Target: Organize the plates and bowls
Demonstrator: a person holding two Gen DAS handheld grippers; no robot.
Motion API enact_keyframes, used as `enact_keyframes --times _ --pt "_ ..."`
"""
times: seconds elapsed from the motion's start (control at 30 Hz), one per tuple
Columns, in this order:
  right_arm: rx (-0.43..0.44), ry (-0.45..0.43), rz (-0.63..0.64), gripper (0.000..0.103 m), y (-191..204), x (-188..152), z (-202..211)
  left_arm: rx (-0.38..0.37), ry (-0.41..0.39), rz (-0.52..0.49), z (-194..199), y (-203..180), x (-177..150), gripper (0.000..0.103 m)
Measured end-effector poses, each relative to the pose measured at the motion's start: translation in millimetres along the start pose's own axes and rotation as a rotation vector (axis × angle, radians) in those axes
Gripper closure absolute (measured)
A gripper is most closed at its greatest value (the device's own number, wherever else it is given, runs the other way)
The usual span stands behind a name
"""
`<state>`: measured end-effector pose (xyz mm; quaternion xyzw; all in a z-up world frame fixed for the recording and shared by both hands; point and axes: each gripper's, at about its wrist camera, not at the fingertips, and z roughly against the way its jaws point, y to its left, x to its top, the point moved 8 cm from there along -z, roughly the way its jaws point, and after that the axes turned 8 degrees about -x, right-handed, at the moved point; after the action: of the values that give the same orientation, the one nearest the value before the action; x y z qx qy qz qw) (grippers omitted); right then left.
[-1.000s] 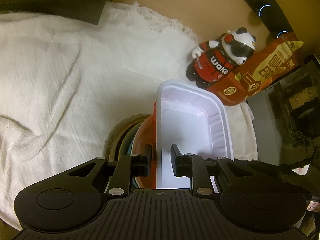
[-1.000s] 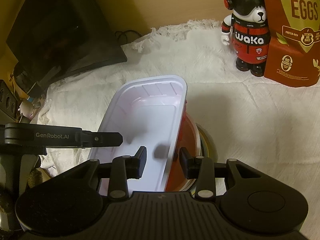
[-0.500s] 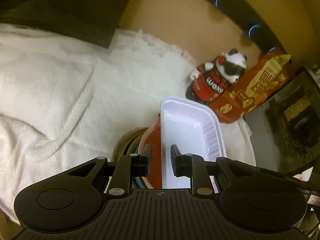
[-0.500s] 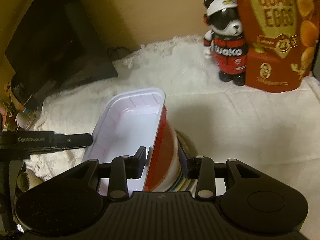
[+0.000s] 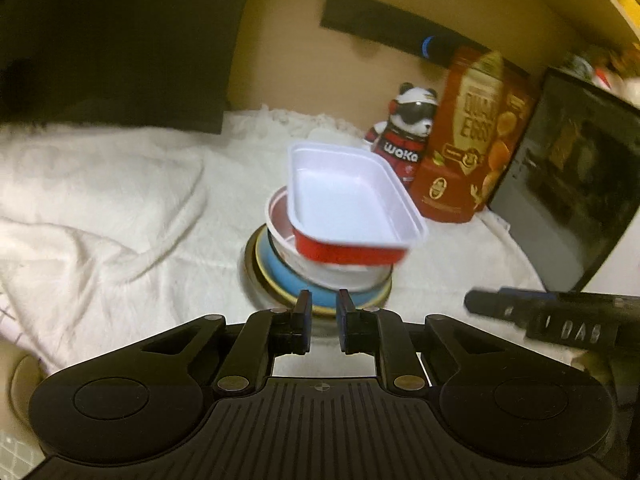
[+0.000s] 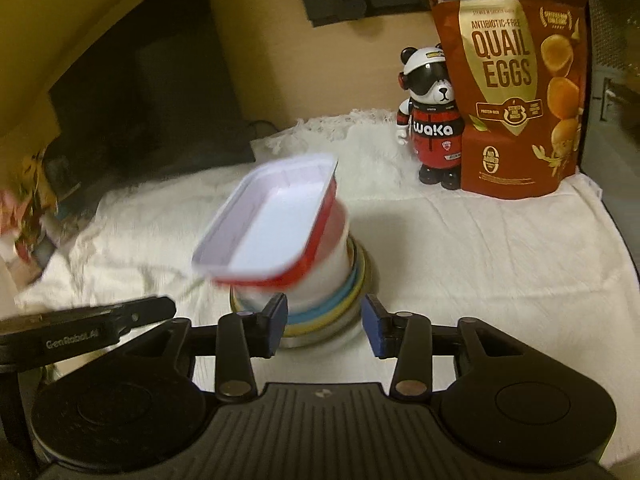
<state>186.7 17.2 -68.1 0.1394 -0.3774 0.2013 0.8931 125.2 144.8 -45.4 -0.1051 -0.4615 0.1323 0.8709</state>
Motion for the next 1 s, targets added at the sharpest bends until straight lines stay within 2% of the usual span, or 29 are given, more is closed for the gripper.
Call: enact_keyframes --times 0.07,0.13,0.23,0.37,0.5,1.0 --pt "-0.020 0.005 0.012 0.057 0 -23 6 0.028 -0.013 -0.035 3 -9 -11 0.087" --pt "-0.022 0.046 -0.024 0.056 -3 -44 9 0.064 0.012 -0.042 5 -15 -23 0.087" --pt "-0.007 0.081 -0.046 0.055 -3 -61 11 0.083 0.014 -0.063 12 -25 -35 0.086" --pt "-0.029 0.041 -0.021 0.052 -4 -64 19 0.060 0.069 -0.080 11 -40 -54 0.086" --pt "-0.020 0.064 -0.014 0.050 -1 -69 18 0.062 0.111 -0.057 11 -39 -61 0.086" --pt "-0.028 0.061 0.005 0.049 5 -70 21 0.050 0.111 -0.028 17 -34 -57 0.086"
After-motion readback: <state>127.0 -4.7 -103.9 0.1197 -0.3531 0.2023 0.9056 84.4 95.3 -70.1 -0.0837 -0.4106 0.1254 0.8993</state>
